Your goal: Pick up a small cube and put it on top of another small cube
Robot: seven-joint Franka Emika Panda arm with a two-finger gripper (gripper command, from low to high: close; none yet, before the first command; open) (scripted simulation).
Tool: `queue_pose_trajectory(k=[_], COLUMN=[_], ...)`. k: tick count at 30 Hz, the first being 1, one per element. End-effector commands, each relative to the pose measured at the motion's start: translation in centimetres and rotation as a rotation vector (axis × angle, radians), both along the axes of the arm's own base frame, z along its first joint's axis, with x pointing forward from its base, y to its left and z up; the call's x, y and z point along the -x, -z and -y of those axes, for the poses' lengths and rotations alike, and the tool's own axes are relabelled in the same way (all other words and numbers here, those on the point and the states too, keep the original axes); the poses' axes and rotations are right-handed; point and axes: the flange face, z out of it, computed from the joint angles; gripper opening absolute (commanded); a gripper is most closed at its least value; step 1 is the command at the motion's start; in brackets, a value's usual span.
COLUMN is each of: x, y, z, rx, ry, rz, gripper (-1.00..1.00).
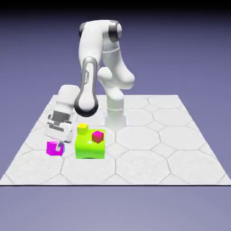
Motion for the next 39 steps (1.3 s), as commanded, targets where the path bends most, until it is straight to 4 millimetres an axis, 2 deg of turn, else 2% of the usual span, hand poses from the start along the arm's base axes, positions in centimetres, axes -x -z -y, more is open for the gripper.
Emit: queue_pose_trajectory(k=[1, 9, 17, 28, 38, 39], x=[0.6, 5.1, 9.5, 13.7, 14.8, 14.7], y=[0.0, 0.4, 1.1, 1.8, 1.6, 3.2], z=[0.5, 3.7, 5.0, 4.2, 2.4, 2.7], rx=[0.010, 0.064, 0.063, -0.046, -0.215, -0.215], ry=[0.016, 0.138, 0.241, 0.327, 0.332, 0.333], rz=[-0.005, -0.070, -0.174, -0.322, -0.386, -0.385], gripper=[-1.00, -1.00, -1.00, -1.00, -1.00, -1.00])
